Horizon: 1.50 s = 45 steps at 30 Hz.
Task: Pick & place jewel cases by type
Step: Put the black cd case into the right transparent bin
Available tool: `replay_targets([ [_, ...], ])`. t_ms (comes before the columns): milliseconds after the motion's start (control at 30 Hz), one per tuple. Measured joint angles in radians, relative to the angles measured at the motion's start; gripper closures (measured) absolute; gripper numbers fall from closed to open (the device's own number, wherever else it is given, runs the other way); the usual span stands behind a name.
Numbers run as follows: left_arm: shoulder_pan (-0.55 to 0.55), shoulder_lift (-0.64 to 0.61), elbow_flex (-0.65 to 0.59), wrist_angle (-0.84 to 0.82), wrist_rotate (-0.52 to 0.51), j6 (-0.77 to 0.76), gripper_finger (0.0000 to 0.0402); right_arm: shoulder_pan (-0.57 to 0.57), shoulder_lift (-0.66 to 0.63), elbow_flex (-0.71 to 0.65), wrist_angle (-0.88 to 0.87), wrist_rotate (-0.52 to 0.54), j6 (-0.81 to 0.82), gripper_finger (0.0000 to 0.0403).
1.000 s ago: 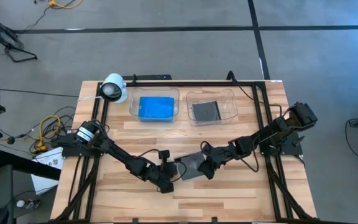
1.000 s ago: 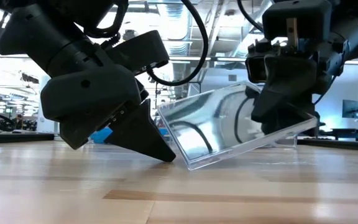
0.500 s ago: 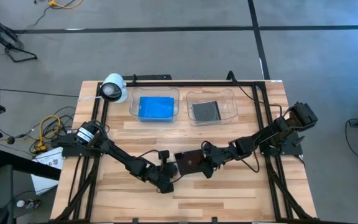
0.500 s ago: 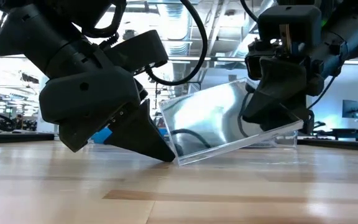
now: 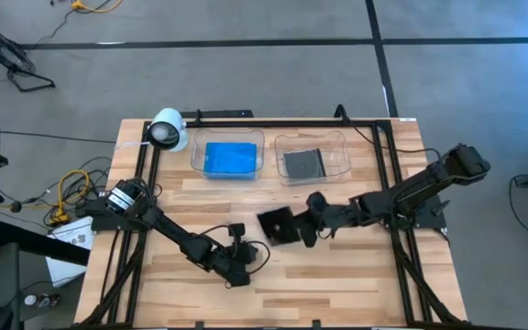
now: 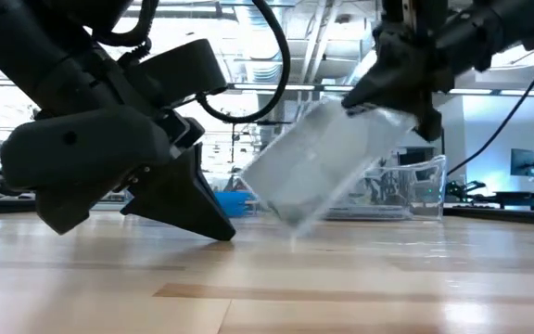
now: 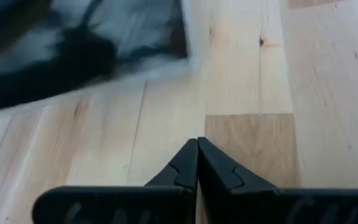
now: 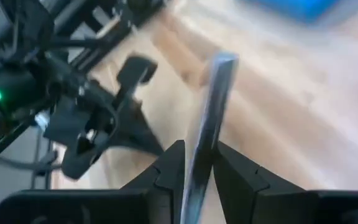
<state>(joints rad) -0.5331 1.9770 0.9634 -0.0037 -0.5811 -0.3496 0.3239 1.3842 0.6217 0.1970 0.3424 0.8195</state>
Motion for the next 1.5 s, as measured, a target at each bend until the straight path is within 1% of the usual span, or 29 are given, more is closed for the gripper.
replay_targets([
  [100,0.0,0.0,0.001,-0.007,0.0,0.001,0.0401,-0.01,-0.044,0.001,-0.016,0.029,-0.033,0.0335],
  [200,0.0,0.0,0.001,-0.007,-0.001,0.001,0.0401,-0.022,-0.064,0.001,-0.032,0.022,-0.041,0.035],
  [367,0.009,-0.001,0.002,-0.02,0.001,-0.018,0.0401,-0.033,-0.04,0.001,-0.058,-0.008,-0.009,0.0372],
  [467,0.029,0.001,0.002,-0.02,0.025,-0.067,0.0401,-0.035,-0.036,0.001,-0.099,-0.012,-0.009,0.0373],
  [567,0.048,0.0,0.0,0.002,0.081,-0.109,0.0401,-0.052,-0.042,0.002,-0.23,-0.046,0.04,0.0354],
  [633,0.049,0.001,0.0,0.024,0.081,-0.118,0.0401,-0.063,-0.044,0.001,-0.305,-0.088,0.085,0.0333],
  [700,0.05,0.001,0.0,0.041,0.084,-0.123,0.0401,-0.068,-0.04,-0.006,-0.337,-0.12,0.123,0.031],
  [767,0.05,0.002,0.0,0.048,0.086,-0.124,0.0401,-0.062,-0.029,-0.015,-0.325,-0.155,0.139,0.0286],
  [933,0.049,0.003,0.0,0.067,0.055,-0.125,0.0401,-0.053,0.028,-0.017,-0.326,-0.192,0.15,0.0234],
  [1067,0.048,0.004,-0.006,0.066,0.03,-0.127,0.0401,-0.065,0.112,-0.018,-0.311,-0.26,0.173,0.0203],
  [1167,0.048,0.004,-0.019,0.076,0.029,-0.134,0.0401,-0.077,0.16,-0.017,-0.275,-0.289,0.173,0.0183],
  [1300,0.054,0.002,-0.053,0.101,0.046,-0.154,0.0401,-0.091,0.175,-0.017,-0.214,-0.313,0.146,0.0165],
  [1500,0.068,-0.002,-0.1,0.183,0.067,-0.151,0.0401,-0.124,0.175,-0.017,-0.206,-0.384,0.141,0.0163],
])
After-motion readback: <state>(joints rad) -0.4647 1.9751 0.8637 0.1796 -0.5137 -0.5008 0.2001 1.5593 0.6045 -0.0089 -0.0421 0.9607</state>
